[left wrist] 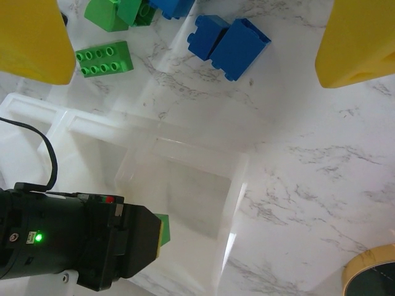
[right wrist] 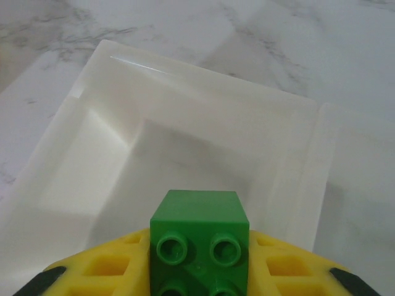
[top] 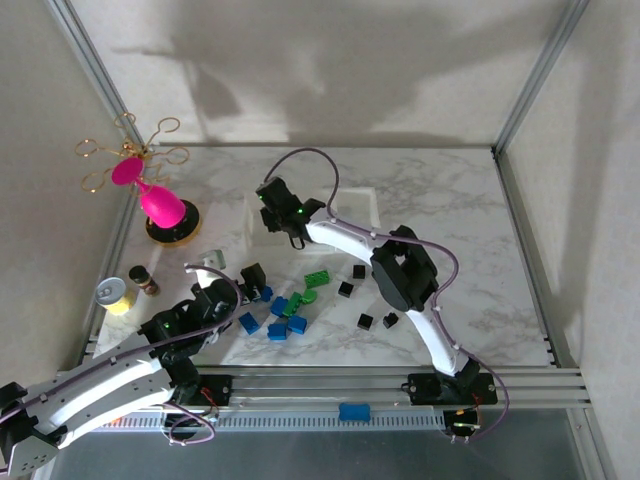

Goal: Sort the legos into containers by color
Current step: Place the lego in the container.

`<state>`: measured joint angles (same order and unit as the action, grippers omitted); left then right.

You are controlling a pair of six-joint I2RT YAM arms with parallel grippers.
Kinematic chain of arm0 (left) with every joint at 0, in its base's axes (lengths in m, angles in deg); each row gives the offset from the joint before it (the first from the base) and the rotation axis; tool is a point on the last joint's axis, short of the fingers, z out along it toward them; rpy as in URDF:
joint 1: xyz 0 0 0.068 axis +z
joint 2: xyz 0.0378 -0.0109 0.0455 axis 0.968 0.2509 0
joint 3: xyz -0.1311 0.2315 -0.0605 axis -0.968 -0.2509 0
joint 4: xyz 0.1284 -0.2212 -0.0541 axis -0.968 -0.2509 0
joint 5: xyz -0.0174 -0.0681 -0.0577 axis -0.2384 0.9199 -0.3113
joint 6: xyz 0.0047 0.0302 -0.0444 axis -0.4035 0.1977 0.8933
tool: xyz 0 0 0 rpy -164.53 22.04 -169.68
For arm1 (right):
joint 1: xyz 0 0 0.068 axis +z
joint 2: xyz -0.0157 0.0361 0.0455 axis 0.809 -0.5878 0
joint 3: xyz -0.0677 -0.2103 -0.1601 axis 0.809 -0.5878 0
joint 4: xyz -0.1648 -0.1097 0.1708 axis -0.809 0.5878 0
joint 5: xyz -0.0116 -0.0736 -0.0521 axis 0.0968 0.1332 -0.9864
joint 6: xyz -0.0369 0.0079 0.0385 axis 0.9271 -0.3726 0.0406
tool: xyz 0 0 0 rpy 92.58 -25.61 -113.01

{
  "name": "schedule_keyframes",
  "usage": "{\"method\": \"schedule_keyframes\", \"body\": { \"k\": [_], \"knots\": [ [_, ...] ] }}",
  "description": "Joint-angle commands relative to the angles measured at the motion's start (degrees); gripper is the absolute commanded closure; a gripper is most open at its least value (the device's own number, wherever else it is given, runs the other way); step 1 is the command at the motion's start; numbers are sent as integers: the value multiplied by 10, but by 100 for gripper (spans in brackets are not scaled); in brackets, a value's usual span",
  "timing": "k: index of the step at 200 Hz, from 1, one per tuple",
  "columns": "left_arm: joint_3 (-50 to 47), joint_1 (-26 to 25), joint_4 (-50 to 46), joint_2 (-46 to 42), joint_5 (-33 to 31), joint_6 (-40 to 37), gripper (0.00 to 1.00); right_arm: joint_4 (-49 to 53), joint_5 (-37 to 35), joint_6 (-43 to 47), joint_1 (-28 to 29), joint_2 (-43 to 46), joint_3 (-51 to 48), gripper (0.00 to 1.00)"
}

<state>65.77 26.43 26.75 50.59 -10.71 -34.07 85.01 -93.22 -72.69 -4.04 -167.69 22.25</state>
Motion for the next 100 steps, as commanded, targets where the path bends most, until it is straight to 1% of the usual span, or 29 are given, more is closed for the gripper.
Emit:
{"method": "schedule_keyframes", "body": {
  "k": [1, 26, 58, 82, 100],
  "knots": [
    [0, 3, 12, 0, 2, 2, 0, 33, -42, 0, -25, -6, 6, 67],
    [-3, 3, 20, 3, 4, 2, 1, 26, -36, 5, -35, 7, -10, 61],
    [1, 3, 30, 13, 6, -1, 1, 30, -38, 9, -35, 11, 2, 54],
    [8, 3, 27, 24, 8, -3, 0, 32, -30, 12, -35, 16, 13, 52],
    [19, 3, 24, 33, 12, -5, 1, 31, -4, 11, -34, 40, 16, 49]
  ]
}}
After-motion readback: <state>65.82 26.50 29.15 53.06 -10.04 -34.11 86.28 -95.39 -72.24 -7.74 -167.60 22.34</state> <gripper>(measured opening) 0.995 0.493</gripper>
